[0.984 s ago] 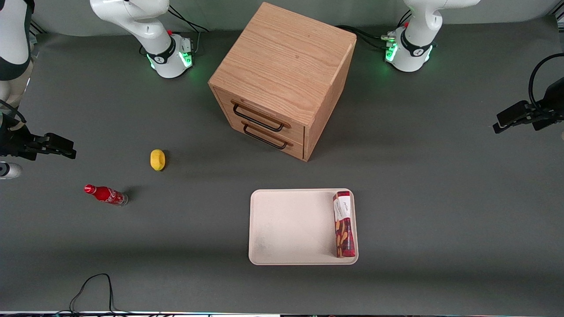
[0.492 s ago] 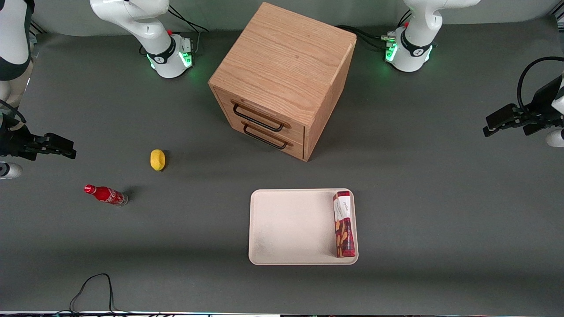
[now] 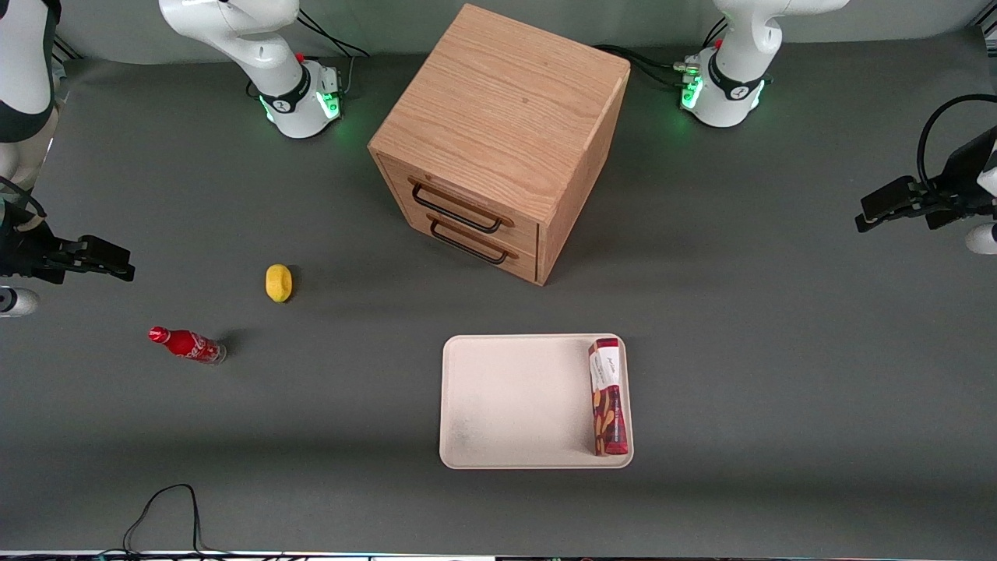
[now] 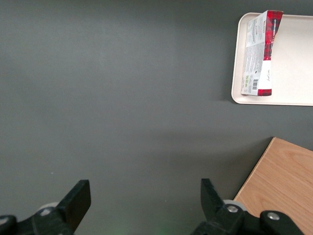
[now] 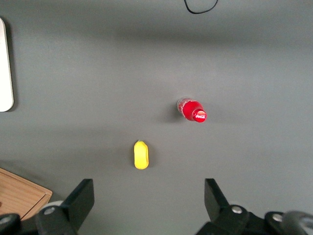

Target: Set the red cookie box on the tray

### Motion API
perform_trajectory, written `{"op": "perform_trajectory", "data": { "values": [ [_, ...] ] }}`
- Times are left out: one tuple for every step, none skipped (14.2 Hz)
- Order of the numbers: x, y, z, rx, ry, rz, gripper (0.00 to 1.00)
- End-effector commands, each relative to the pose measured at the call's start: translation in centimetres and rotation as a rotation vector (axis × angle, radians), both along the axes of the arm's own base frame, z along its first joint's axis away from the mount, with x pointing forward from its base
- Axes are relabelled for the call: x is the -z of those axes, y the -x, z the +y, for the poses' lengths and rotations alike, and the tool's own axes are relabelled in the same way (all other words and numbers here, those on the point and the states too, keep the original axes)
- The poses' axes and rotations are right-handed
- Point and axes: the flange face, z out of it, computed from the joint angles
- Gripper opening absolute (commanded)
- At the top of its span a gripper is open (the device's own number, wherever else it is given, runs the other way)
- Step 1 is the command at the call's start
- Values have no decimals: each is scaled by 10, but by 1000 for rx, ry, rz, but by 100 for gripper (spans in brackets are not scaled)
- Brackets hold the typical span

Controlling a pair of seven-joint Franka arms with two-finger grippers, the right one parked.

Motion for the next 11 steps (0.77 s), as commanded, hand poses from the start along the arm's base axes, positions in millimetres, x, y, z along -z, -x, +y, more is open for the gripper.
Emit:
{"op": "perform_trajectory", "data": {
  "values": [
    [-8,9,-3,11,5,7,100],
    [-8,9,-2,11,5,10,100],
    [-10,10,-2,12,5,8,100],
    [-10,10,0,9,5,11,100],
    [-9,11,-1,10,7,13,100],
    [-9,11,-1,10,7,13,100],
    [-9,11,-2,13,6,13,100],
    [-9,10,-3,15,6,14,100],
    [-9,10,-3,14,7,14,100],
    [-10,11,-3,14,7,13,100],
    [-9,10,-3,14,7,14,100]
  ]
}}
